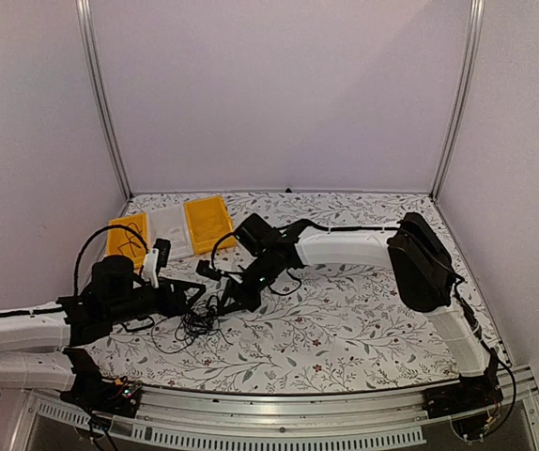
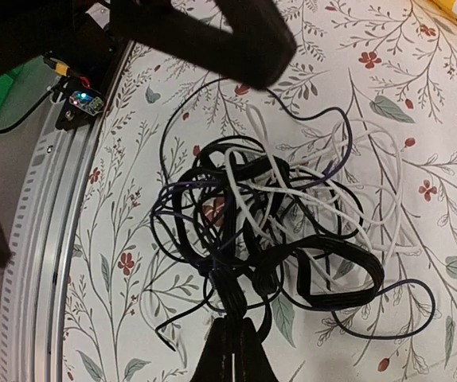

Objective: Untangle the cables

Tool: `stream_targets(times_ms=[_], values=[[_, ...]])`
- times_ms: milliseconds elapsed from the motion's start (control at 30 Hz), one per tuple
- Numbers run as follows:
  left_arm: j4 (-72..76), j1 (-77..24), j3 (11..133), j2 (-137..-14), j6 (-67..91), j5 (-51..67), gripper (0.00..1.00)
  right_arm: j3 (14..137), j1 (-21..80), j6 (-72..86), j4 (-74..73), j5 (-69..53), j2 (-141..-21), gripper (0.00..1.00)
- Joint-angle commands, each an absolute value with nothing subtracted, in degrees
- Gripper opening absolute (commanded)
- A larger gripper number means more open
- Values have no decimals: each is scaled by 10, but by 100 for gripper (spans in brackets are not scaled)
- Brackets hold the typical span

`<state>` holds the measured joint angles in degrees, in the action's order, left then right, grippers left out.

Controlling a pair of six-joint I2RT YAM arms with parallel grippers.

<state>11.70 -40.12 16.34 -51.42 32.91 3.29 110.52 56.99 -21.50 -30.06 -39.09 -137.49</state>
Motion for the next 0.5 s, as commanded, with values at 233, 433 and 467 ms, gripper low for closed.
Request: stream_targets(times_ms=[233, 433, 467], values=[[203, -476, 139, -494, 309, -24, 57, 1138, 573, -182, -302, -421, -1288, 0], [237, -479, 107, -509, 329, -70, 50, 1131, 573, -179, -302, -415, -1274, 0], [245, -480, 102, -513, 331, -78, 48, 1130, 573, -179, -303, -416, -1271, 0]])
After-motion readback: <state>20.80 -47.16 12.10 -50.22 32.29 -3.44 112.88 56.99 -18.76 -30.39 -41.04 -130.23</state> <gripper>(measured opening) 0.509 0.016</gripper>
